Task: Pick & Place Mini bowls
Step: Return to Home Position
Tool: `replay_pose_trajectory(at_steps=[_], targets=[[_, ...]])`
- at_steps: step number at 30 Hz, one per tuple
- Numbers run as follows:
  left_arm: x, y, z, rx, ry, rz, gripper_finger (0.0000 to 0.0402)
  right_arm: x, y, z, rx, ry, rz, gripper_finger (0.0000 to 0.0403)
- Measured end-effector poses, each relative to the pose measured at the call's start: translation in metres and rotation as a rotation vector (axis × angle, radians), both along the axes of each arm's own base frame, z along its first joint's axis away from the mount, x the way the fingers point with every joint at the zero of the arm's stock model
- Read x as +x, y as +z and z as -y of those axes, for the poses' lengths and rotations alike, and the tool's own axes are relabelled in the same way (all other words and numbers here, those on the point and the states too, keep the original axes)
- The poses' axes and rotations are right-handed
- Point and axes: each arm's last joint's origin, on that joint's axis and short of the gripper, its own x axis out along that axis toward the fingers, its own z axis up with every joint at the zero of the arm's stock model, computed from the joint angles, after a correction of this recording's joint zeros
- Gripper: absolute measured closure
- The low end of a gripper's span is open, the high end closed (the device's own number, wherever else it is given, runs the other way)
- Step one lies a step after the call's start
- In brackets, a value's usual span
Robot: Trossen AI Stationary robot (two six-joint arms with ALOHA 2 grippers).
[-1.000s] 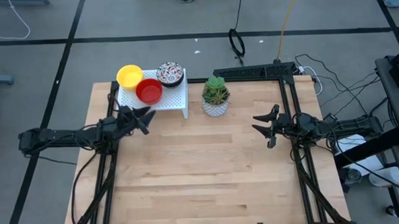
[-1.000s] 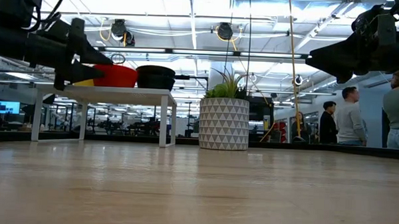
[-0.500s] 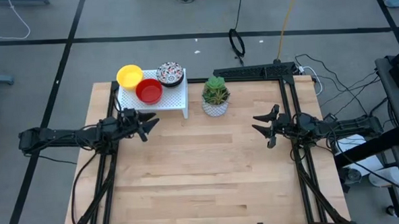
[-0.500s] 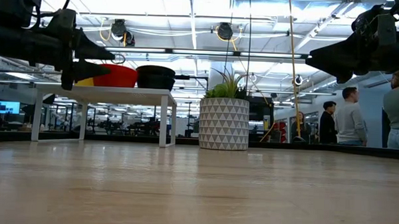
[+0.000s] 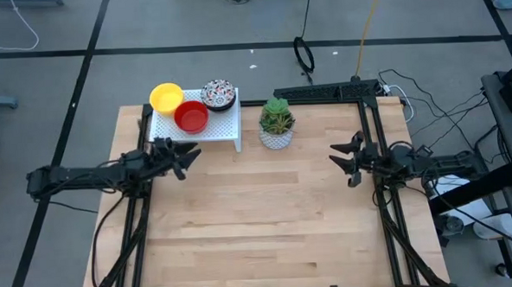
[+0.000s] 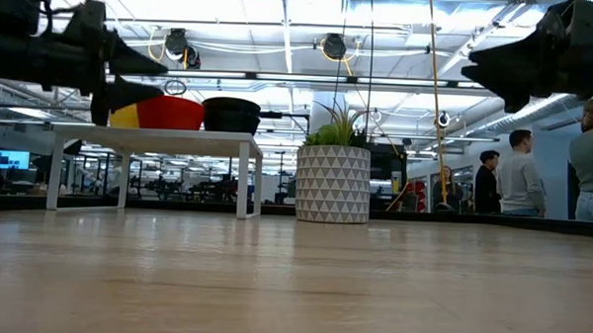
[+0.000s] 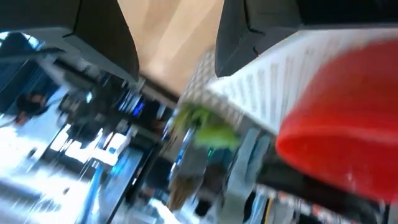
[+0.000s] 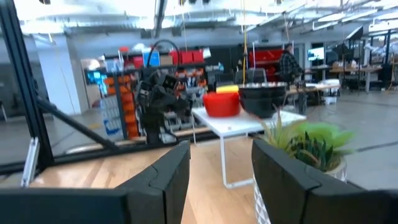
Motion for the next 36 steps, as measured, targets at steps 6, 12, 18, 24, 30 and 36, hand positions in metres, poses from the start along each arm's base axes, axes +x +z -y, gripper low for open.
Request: replay_pose_trajectory(at_steps=[6, 12, 18, 24, 30, 36], targets=[[-0.013, 0.016, 0.002, 0.020, -0.002, 0.165, 0.0188, -0.007, 0.006, 0.000, 0.004, -0.001, 0.081, 0.0243], [-0.024, 0.025, 0.005, 0.032, -0.020, 0.280, 0.0188, -0.007, 0.007, 0.000, 0.004, 0.000, 0.090, 0.0243], [-0.030, 0.030, 0.006, 0.040, -0.023, 0.343, 0.0188, -0.007, 0.007, 0.000, 0.004, -0.001, 0.089, 0.0243], [-0.035, 0.033, 0.005, 0.049, -0.001, 0.384, 0.0188, -0.007, 0.007, 0.000, 0.004, -0.001, 0.089, 0.0243], [-0.035, 0.033, 0.002, 0.053, 0.024, 0.382, 0.0188, -0.007, 0.007, 0.000, 0.004, -0.001, 0.089, 0.0243], [-0.035, 0.033, 0.002, 0.053, 0.023, 0.380, 0.0188, -0.007, 0.007, 0.000, 0.004, -0.001, 0.089, 0.0243]])
